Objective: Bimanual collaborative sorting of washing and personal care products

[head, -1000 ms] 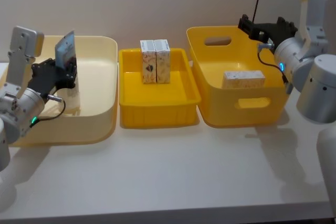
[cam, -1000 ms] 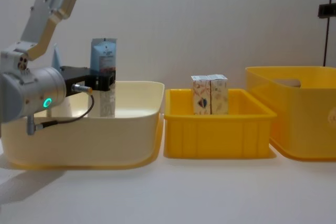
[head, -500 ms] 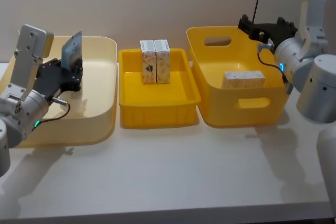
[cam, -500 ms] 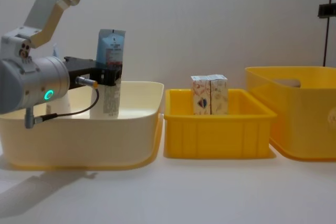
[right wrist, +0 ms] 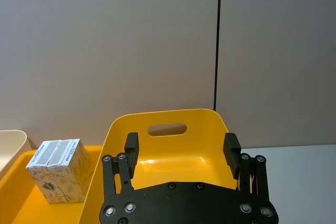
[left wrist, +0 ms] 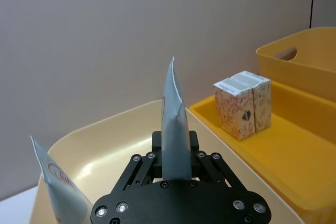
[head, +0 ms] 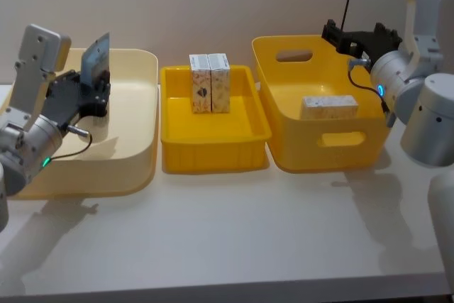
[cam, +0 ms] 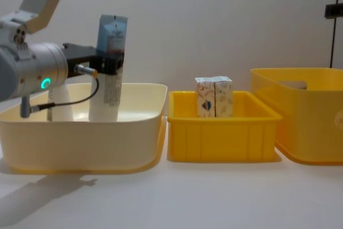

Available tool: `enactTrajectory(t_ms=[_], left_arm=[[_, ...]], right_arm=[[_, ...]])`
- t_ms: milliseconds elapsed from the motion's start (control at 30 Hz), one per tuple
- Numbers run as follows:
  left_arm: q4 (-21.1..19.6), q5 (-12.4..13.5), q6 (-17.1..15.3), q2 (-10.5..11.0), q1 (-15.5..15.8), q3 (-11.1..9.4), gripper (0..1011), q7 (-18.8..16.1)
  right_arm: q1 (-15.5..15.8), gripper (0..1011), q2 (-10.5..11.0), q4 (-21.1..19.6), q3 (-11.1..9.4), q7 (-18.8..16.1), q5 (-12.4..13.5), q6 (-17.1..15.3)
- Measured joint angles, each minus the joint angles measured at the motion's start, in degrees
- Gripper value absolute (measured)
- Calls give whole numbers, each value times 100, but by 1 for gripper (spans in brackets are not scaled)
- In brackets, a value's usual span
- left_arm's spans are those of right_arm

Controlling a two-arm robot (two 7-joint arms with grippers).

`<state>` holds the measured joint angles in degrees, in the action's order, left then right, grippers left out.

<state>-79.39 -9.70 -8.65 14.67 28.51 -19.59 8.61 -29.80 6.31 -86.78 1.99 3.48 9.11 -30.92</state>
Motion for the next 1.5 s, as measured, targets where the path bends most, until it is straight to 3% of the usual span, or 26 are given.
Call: enactTrajectory(t_ms=[467,767,1033,1500], left_arm=[[-4,65,272,18,458,-22,256,395],[160,-145,504,-45,770,74,255,788],[263,-478,658,-92,912,178,256,1145],[287,-843,731,-96,828,269,256,1376]], right_arm=[[0,1001,0,0,0,0,0,0],[15,1001,20,-39,34,-144,27,13],[91,1001,120,-188,129,-592,150,13],[185,1001,369,-405,311,-1371,420,-69]])
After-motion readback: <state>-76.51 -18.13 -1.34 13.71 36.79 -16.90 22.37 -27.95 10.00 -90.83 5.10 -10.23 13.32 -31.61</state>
